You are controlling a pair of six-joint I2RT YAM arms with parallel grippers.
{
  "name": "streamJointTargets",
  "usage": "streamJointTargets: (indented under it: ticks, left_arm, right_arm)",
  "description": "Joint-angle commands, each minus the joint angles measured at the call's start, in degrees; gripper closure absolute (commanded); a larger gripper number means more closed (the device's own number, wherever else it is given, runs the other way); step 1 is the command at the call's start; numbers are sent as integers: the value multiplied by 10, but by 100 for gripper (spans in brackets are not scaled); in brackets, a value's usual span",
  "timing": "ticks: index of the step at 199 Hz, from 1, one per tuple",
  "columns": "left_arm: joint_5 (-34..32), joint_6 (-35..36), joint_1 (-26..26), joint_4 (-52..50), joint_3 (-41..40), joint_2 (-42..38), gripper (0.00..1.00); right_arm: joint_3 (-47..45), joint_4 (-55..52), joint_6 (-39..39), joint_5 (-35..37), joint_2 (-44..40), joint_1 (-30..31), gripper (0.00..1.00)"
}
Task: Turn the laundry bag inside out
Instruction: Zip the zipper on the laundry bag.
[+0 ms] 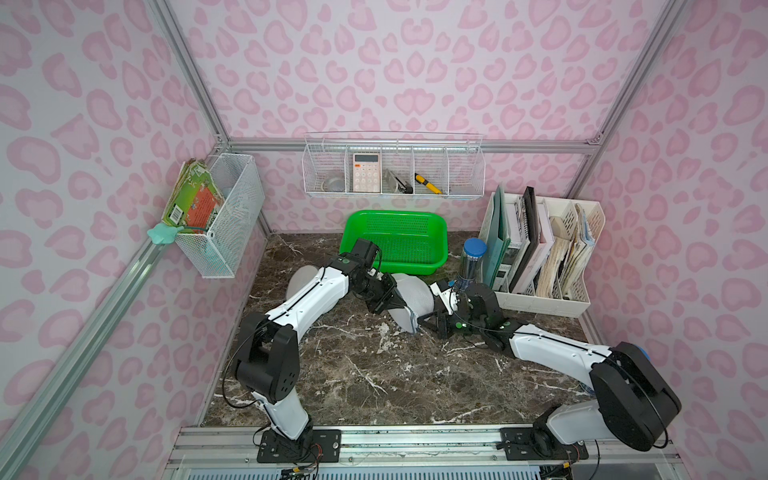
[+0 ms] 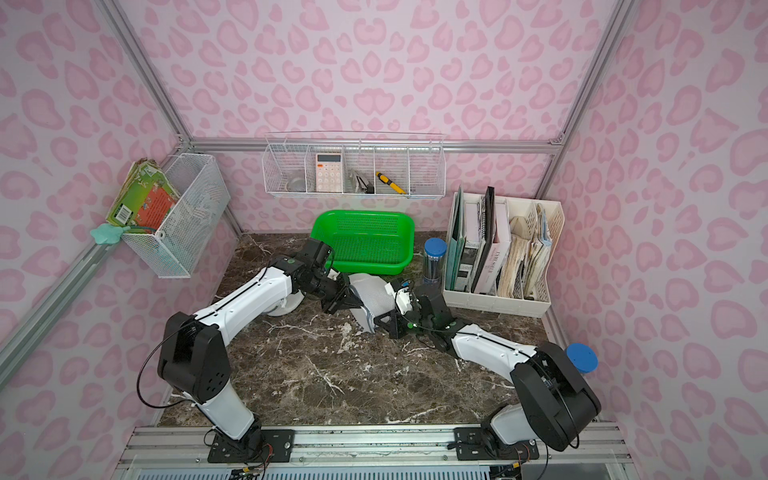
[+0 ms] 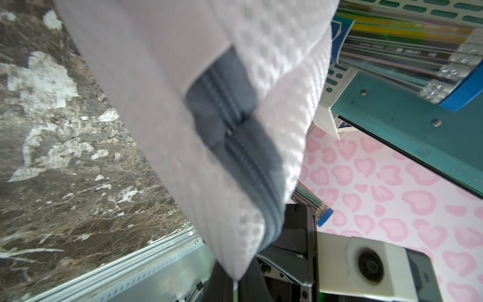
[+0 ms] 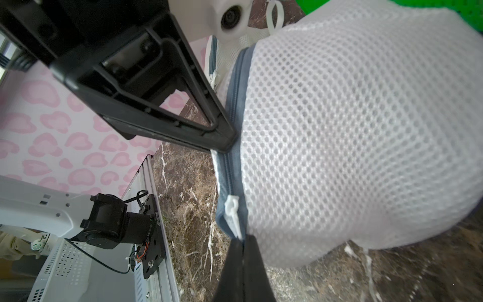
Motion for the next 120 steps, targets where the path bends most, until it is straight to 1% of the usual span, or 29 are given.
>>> streamJointTargets:
  ticks: [1, 39, 48, 63, 81, 120]
  left_arm:
    - [-47, -22, 18, 87, 3, -12, 100]
    - [-31, -8, 0, 108, 0, -5, 100]
    - [-27, -8, -6, 117, -6, -4, 100]
    - [-25, -9, -16, 128, -15, -1, 100]
    - [-20, -16, -21, 138, -27, 1, 100]
    - [-17, -21, -23, 150, -32, 1, 100]
  right_arm:
    - [-10, -124, 1, -8, 0, -1, 100]
    - [1, -107, 16, -30, 3, -4, 100]
    - [5, -101, 22, -36, 5, -7, 90]
    - [7, -89, 34, -44, 4, -13, 83]
    - [8, -87, 42, -45, -2, -18, 64]
    - [7, -80, 54, -45, -17, -20, 61]
